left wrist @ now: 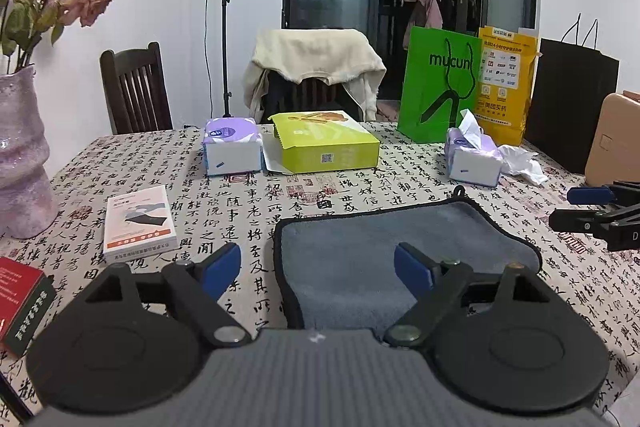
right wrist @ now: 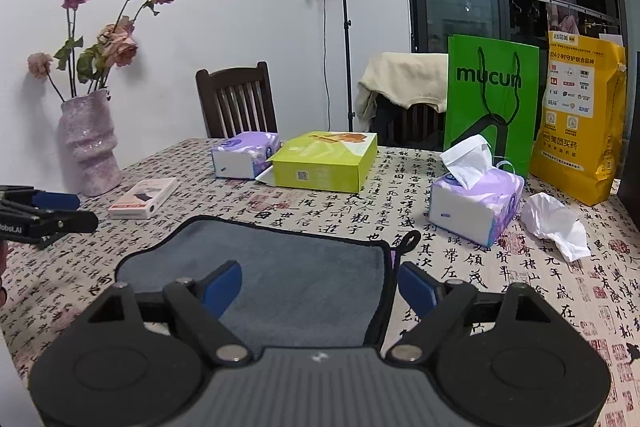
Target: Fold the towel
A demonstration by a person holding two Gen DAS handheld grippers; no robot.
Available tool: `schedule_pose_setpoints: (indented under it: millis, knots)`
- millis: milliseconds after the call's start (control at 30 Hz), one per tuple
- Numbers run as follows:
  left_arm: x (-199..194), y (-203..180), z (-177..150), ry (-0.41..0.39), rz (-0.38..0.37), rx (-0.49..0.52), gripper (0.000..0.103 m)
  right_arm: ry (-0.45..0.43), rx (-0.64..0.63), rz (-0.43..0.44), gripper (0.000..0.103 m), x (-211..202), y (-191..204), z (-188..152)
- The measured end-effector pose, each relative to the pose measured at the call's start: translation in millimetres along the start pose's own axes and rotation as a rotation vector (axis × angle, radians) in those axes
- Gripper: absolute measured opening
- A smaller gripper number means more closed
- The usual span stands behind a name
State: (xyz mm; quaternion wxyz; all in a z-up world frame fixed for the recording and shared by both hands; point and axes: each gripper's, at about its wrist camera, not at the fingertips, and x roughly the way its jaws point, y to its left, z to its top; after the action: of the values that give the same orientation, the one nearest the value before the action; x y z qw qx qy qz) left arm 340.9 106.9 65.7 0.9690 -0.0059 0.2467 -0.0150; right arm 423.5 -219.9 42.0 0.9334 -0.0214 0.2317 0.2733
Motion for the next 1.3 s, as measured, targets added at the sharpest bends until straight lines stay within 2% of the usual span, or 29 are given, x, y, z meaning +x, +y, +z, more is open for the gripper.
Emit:
schedule_pose_setpoints:
  millis: [167, 633, 1100, 1167, 1233, 1300]
  knots:
    - [-14.8, -4.1, -3.6, -0.027, 0.014, 0.008, 0.090, -0.020, -0.003, 0.006, 0.086, -14.5, 6.3, -3.7]
    - [-56.7, -18.0, -14.0, -0.076, 0.015, 0.027, 0.094, -0.044, -0.012, 0.005, 0.087, -53.7, 22.9, -16.3]
    - [-99.8, -29.9, -30.3, -0.112, 0.011, 0.038, 0.102, -0.059, 0.006, 0.012, 0.089, -89.5, 32.5, -31.7]
    - [-105.2, -32.0, -34.1, -0.113, 0.011, 0.040, 0.103, -0.062, 0.005, 0.015, 0.090, -94.7, 35.8, -33.4]
    - [-109.8, -33.4, -37.4, -0.113, 0.012, 0.043, 0.103, -0.067, 0.005, 0.019, 0.098, -99.6, 38.5, -35.3]
    - [-114.9, -34.8, -41.3, -0.114, 0.012, 0.042, 0.103, -0.076, 0.004, 0.022, 0.100, -106.3, 41.2, -37.9]
